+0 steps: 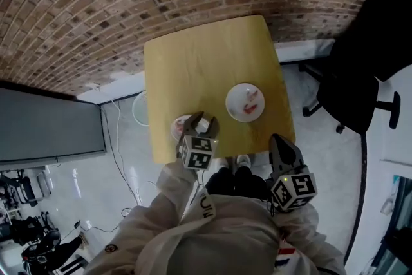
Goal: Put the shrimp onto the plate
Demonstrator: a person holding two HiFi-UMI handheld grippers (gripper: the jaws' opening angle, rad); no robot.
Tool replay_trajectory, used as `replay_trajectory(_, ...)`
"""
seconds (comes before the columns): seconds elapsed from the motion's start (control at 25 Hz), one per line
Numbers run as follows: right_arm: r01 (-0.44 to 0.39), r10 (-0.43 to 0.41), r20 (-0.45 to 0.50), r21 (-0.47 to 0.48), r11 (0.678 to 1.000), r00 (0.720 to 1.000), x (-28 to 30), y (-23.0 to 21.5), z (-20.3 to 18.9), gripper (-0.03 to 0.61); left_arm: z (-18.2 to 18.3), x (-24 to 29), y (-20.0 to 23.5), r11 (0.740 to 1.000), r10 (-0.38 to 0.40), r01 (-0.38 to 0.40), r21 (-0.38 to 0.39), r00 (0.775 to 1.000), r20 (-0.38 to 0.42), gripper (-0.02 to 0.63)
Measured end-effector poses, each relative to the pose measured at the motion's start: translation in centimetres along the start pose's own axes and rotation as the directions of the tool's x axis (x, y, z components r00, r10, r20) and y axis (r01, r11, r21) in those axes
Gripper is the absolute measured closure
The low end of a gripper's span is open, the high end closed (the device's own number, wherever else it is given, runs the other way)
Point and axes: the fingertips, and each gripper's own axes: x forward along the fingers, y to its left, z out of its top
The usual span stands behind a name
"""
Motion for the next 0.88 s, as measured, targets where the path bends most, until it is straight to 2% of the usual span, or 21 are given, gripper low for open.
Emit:
replay_trajectory(0.48, -0.126, 0.123, -0.069, -0.046, 0.991, 0.99, 4.0, 6.8, -2.0, 0.555, -5.8, -4.2, 5.7, 0.993, 0.085, -0.089, -0.082, 0.995, -0.046, 0.459)
replay_trajectory(0.88, -0.15, 0.143, -0.106, -0.068, 0.986, 0.984, 5.1, 9.2, -3.3, 0.555, -9.2, -3.5, 5.8, 0.993, 0.021, -0.031, -0.114, 0.996, -0.089, 0.456)
